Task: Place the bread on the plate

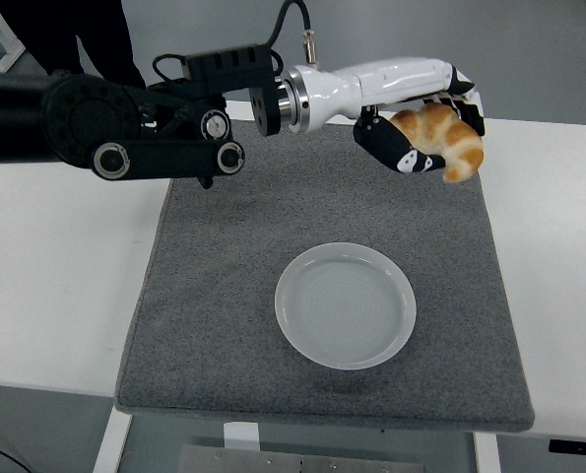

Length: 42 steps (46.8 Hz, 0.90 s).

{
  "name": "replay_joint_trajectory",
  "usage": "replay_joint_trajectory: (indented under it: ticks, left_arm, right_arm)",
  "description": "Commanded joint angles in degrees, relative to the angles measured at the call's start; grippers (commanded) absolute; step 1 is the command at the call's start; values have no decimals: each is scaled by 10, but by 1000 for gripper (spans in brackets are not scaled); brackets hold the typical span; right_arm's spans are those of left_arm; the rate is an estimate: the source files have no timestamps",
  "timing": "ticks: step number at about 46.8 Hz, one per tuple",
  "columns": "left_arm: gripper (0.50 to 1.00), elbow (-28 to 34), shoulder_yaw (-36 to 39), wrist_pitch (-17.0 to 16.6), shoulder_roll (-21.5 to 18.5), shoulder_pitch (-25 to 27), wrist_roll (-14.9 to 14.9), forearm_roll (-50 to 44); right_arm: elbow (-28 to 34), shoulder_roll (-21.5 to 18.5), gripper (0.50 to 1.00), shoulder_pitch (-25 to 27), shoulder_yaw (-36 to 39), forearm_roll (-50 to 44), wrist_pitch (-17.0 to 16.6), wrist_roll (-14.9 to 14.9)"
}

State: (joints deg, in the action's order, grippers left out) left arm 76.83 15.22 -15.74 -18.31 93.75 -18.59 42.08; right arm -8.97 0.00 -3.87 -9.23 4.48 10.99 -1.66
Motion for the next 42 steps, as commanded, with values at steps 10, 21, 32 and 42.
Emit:
replay_joint_trajectory:
  ticks: [10, 21, 32, 42]
  left_arm:
    - [500, 21, 0, -21, 1, -73, -3, 79]
    - [500, 19, 0, -25, 0, -155, -7, 162]
    - [500, 10, 0, -36, 0, -218, -12, 213]
    - [500, -4, -1, -37, -1, -247, -19, 218]
  right_arm:
    - [0, 0, 952, 0, 0, 0, -1, 0]
    - [0, 0, 952, 0, 1, 0, -1, 0]
    - [1, 0, 952, 0, 0, 0, 0, 0]
    - [1, 0, 952, 0, 0, 0, -1, 0]
